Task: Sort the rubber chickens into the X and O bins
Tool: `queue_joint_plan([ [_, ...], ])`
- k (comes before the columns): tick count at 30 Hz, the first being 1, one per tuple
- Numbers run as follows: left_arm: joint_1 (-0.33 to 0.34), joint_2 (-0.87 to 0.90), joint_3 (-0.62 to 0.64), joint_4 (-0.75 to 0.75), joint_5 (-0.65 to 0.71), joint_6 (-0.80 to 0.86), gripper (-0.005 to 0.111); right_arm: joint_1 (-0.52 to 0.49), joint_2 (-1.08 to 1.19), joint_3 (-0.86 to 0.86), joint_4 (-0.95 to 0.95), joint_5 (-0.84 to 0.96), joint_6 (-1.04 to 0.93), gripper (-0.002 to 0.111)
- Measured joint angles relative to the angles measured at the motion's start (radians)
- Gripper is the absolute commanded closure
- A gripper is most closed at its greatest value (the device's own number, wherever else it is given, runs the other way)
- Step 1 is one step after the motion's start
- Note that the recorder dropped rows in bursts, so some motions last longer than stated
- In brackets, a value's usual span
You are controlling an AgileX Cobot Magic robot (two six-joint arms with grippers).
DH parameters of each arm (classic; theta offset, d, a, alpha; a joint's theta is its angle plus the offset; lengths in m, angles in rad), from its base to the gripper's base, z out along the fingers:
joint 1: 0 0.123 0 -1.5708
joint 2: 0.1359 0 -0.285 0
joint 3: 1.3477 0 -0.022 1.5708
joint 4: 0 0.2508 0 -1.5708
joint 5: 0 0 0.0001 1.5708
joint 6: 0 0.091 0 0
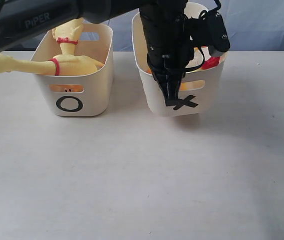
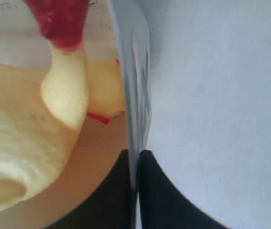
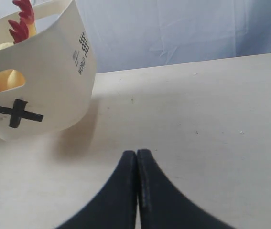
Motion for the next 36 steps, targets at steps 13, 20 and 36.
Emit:
queue_joint_plan([
  [13, 0.000, 0.073, 0.029, -0.016, -0.002, 0.009, 0.095, 0.000, 0.000, 0.000, 0.000, 0.000, 0.000, 0.109],
  [20, 0.000, 0.071, 0.027, 0.038, -0.024, -0.024, 0.057, 0.000, 0.000, 0.000, 0.000, 0.000, 0.000, 0.109],
  [36, 0.000, -0.168, 0.027, 0.129, -0.033, -0.294, 0.075, 0.000, 0.000, 0.000, 0.000, 0.000, 0.000, 0.109],
])
